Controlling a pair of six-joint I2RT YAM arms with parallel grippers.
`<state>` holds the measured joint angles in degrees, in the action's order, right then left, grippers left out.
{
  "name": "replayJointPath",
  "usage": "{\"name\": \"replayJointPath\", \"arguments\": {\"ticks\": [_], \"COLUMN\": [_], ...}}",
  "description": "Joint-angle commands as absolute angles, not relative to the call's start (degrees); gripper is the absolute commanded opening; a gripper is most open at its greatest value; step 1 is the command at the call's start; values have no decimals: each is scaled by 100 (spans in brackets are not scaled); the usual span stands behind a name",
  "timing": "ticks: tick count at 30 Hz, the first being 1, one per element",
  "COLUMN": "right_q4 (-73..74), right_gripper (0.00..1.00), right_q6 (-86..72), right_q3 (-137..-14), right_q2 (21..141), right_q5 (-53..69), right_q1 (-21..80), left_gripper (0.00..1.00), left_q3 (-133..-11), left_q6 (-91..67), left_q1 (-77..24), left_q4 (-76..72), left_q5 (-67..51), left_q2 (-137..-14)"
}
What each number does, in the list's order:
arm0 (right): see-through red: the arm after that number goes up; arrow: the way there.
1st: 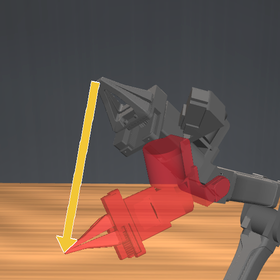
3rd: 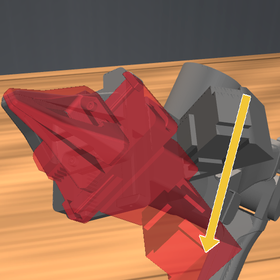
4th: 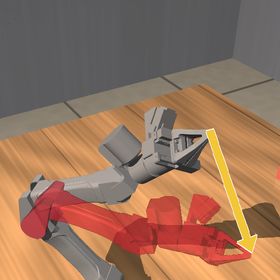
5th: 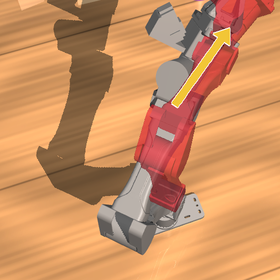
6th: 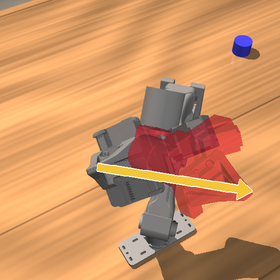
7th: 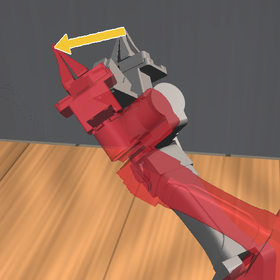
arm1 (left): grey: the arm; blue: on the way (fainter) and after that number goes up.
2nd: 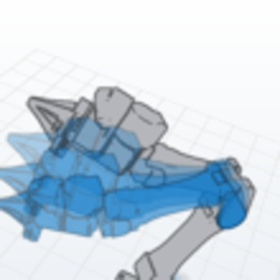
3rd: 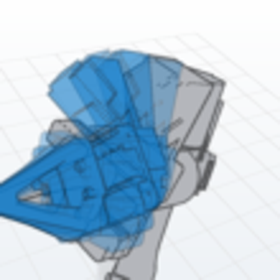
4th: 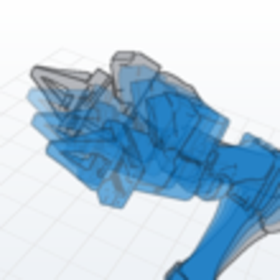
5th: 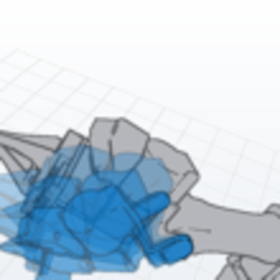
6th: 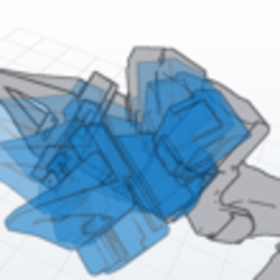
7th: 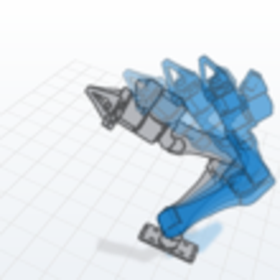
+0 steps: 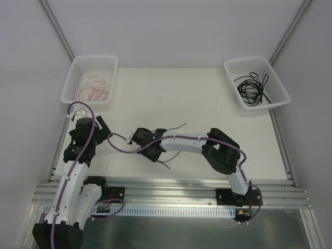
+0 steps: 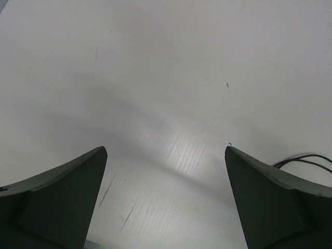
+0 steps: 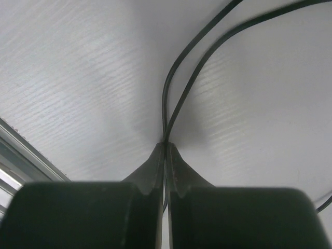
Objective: Untangle the cables
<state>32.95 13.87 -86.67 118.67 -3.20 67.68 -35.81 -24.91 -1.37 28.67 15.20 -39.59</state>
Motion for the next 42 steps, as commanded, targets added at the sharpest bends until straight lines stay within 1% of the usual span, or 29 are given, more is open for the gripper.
{"name": "replayJointPath", "arguments": {"ticks": [1, 5, 6, 9, 13, 15, 20, 26, 29, 32, 36, 39, 42], "right_q4": [3903, 3622, 3604, 3577, 3700, 3832, 4322, 5044, 5098, 5037, 4335, 4096, 3991], "right_gripper": [1, 1, 1, 1, 1, 1, 1, 1, 1, 1, 1, 1, 1], "right_q6": [1205, 906, 844, 835, 931, 975, 1159, 1669, 1880, 2135, 2373, 2426, 2575], "right_q3": [-8359, -7639, -7411, -7077, -7092, -7206, -7944, -9410, -9816, -10282, -10371, -10704, -11249], "right_q2": [11901, 11216, 10893, 10399, 9469, 9221, 8711, 8622, 8613, 8710, 8771, 9061, 9272], "right_q5": [-711, -835, -905, -976, -1125, -1221, -1511, -2065, -2214, -2452, -1918, -1784, -1706], "right_q1": [6374, 5706, 5565, 5064, 4580, 4457, 4105, 3613, 3270, 2814, 2032, 1356, 1126], "left_gripper": [99, 99, 99, 99, 99, 99, 99, 99, 99, 99, 99, 99, 99], "left_q3": [-3568, -3560, -3568, -3577, -3560, -3568, -3568, -3568, -3568, -3551, -3542, -3524, -3516], "left_q6": [-2549, -2549, -2540, -2531, -2496, -2453, -2242, -2031, -1987, -1960, -1916, -1890, -1881], "left_q1": [-53, -53, -53, -53, -53, -53, -61, -62, -62, -62, -62, -62, -62], "left_q4": [2865, 2865, 2857, 2848, 2795, 2769, 2672, 2602, 2584, 2566, 2531, 2522, 2514], "left_q5": [1494, 1433, 1415, 1328, 1152, 1064, 449, -209, -360, -439, -536, -528, -527], "left_q2": [-3955, -3964, -3964, -3999, -4060, -4122, -4306, -4535, -4579, -4579, -4553, -4561, -4570]}}
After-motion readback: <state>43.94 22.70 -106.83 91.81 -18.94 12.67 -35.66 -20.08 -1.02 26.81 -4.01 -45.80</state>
